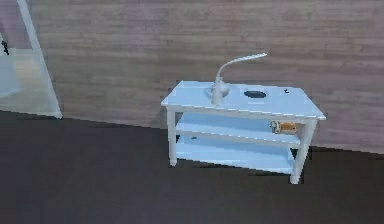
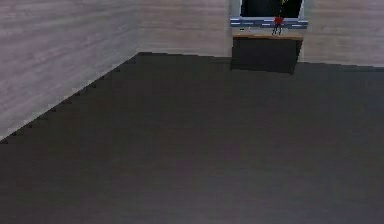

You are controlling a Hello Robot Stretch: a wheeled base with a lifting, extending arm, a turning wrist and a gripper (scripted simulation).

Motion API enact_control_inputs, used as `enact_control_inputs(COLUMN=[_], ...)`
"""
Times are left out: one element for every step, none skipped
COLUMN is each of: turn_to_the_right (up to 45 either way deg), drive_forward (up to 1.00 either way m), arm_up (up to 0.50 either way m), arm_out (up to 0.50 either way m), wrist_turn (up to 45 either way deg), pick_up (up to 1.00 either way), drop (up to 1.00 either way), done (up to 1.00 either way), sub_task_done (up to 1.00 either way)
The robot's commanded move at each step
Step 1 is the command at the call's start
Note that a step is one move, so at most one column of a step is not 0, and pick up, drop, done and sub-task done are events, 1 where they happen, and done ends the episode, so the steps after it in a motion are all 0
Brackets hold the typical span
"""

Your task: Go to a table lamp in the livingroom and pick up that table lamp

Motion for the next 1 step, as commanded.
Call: enact_control_inputs(turn_to_the_right=[45.0], drive_forward=[0.0], arm_up=[0.0], arm_out=[0.0], wrist_turn=[0.0], pick_up=[0.0], drop=[0.0], done=[0.0], sub_task_done=[0.0])
